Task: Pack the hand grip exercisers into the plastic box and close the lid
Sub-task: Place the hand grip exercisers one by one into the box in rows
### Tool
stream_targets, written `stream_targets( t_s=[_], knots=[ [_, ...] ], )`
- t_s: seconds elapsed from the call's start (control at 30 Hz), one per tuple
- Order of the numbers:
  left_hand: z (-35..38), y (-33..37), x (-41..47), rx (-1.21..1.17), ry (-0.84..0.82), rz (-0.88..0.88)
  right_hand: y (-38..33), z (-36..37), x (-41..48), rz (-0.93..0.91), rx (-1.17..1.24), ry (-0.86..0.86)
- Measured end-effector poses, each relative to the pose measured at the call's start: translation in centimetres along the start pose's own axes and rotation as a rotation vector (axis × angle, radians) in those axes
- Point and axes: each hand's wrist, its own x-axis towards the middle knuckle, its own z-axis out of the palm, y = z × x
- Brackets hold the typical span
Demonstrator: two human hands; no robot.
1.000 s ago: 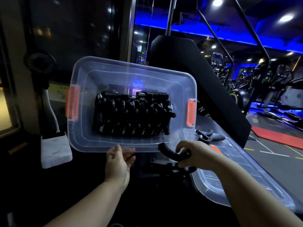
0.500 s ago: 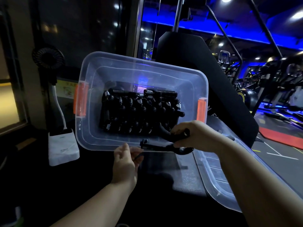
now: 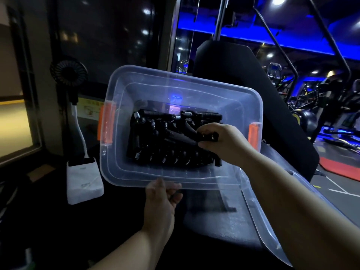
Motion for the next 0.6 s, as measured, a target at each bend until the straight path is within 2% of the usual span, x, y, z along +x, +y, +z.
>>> stream_targets(
  t_s=[0.27,0.6],
  knots=[
    [0.4,0.0,0.0,-0.033,0.037,-0.011,-2.9,2.2,5.4,-0.151,-0.114,0.162],
    [0.0,-0.6,0.8,-0.079,0.041,-0.011,-4.5,6.7,12.9,-0.219,-0.213,0.212]
  ],
)
